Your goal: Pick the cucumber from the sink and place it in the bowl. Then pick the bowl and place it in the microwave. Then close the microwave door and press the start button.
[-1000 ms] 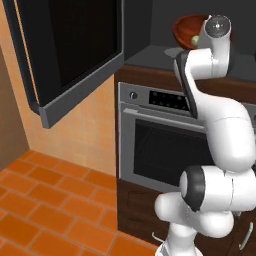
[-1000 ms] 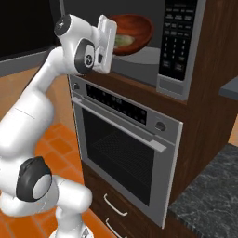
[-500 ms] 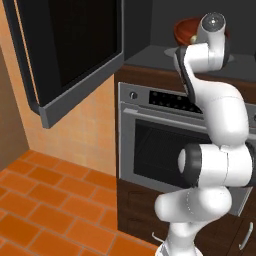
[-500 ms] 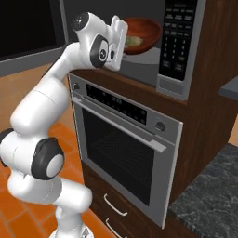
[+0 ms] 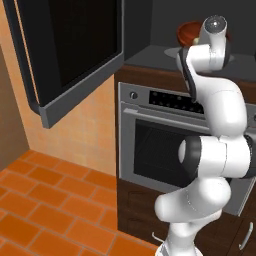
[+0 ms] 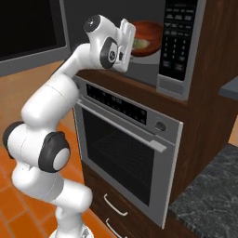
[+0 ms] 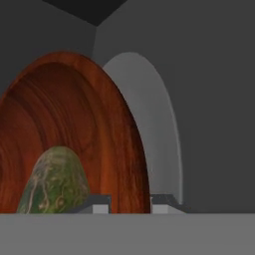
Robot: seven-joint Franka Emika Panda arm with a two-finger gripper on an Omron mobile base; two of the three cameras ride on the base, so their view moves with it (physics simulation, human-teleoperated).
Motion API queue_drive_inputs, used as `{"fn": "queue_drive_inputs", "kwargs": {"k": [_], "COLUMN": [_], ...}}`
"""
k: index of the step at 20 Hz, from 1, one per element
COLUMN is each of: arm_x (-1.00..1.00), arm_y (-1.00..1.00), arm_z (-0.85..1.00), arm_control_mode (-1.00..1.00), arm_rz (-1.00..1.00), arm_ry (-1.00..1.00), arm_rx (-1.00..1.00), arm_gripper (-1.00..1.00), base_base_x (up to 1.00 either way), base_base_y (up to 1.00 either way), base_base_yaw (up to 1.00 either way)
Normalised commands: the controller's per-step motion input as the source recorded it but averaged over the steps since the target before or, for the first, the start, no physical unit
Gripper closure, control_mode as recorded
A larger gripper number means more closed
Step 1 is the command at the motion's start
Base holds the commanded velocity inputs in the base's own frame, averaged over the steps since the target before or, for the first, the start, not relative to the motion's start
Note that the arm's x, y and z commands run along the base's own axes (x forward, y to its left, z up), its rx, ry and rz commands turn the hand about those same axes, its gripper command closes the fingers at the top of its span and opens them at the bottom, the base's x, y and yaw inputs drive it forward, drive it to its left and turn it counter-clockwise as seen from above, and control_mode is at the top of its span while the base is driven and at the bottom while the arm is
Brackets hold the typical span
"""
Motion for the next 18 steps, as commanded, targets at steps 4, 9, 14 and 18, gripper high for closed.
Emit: {"fn": "queue_drive_inputs", "kwargs": {"k": [4, 9, 14, 18], "arm_x": [0.31, 0.28, 0.12, -0.08], "arm_y": [-0.09, 0.0, 0.0, 0.01], "arm_z": [-0.43, -0.29, -0.16, 0.0], "arm_control_mode": [-1.0, -1.0, -1.0, -1.0], "arm_rz": [0.0, 0.0, 0.0, 0.01], "arm_ry": [0.0, -0.01, -0.1, -0.44], "arm_rx": [0.0, 0.0, 0.0, 0.01], "arm_gripper": [-1.0, -1.0, -1.0, -1.0], "base_base_x": [0.0, 0.0, 0.0, 0.0], "base_base_y": [0.0, 0.0, 0.0, 0.0], "base_base_yaw": [0.0, 0.0, 0.0, 0.0]}}
